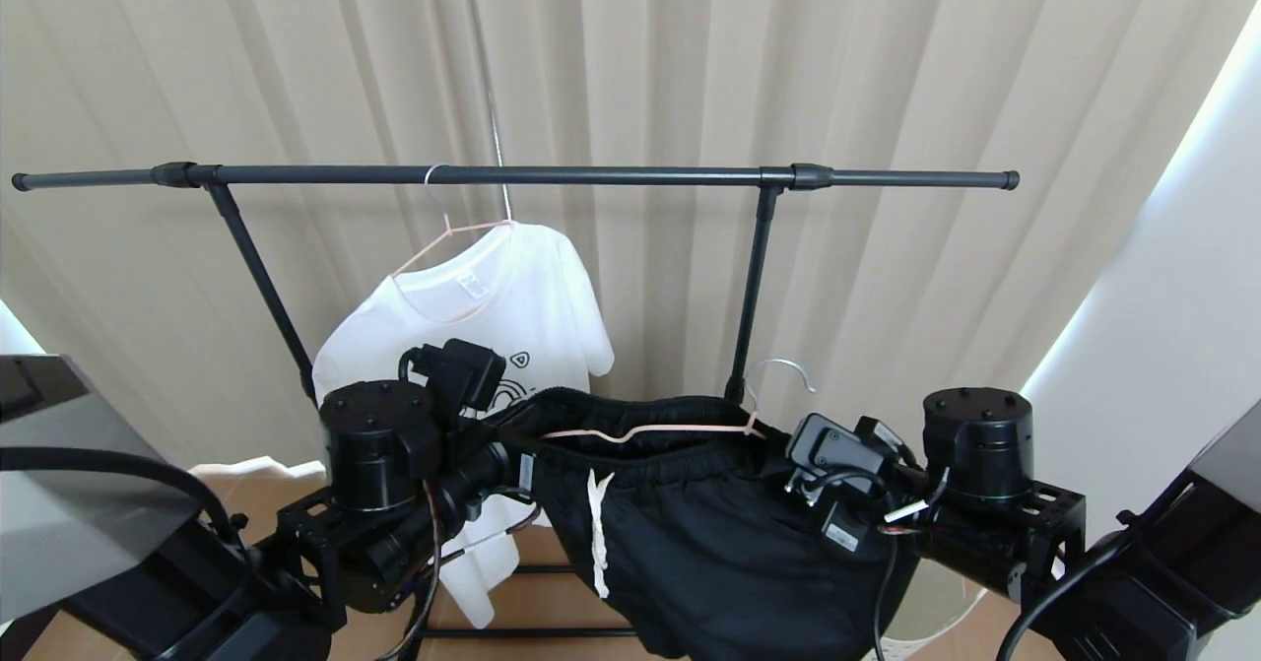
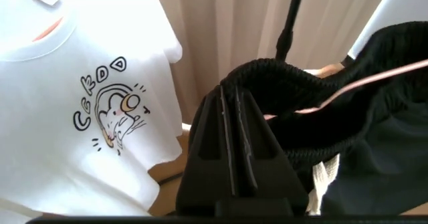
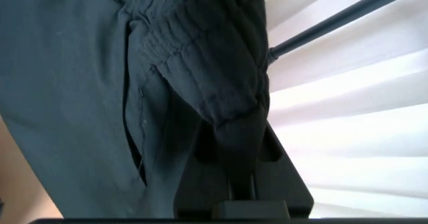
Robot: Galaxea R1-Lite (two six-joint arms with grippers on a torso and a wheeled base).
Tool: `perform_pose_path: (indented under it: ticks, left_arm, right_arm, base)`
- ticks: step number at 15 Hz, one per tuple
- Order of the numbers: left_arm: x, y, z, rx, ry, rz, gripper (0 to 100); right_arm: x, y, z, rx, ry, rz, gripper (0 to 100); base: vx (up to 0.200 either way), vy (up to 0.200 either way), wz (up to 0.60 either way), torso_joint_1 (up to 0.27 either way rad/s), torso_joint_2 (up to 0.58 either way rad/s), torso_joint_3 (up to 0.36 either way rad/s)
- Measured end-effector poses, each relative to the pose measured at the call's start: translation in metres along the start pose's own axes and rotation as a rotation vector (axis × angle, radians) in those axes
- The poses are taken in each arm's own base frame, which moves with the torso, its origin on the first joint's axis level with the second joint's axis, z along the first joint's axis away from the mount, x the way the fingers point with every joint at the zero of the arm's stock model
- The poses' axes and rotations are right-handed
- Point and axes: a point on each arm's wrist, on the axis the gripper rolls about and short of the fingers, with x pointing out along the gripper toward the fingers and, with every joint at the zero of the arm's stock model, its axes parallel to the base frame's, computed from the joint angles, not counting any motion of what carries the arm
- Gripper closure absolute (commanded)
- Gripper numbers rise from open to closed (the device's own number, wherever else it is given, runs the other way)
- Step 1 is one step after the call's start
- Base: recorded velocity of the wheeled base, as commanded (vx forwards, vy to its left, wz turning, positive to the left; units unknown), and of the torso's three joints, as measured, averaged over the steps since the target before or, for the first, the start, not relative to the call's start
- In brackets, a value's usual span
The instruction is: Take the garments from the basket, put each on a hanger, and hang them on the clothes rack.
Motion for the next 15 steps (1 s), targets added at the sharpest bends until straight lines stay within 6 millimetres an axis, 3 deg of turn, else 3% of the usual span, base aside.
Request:
perform_pose_path:
  ticks: [5,10,15]
  left_arm:
    - [0.011,0.001,0.042,0.027,0.204,-0.001,100]
    - [0.004,-0.005,0.098,0.041,0.218,0.000,100]
    - [-0.005,0.001,0.121,0.027,0.205,0.011,100]
  right_arm:
    - [-0.012,-0.010,0.012,-0.004,-0.041,-0.050,100]
    - [-0.020,-0.019,0.011,-0.043,-0.040,-0.090,100]
    - [-0.018,-0.019,-0.002,-0.088,0.007,-0.078,100]
  base:
    - [0.000,0.000,0.00,0.000,0.00,0.000]
    - [0.000,0.000,0.00,0.000,0.00,0.000]
    - [0.000,0.000,0.00,0.000,0.00,0.000]
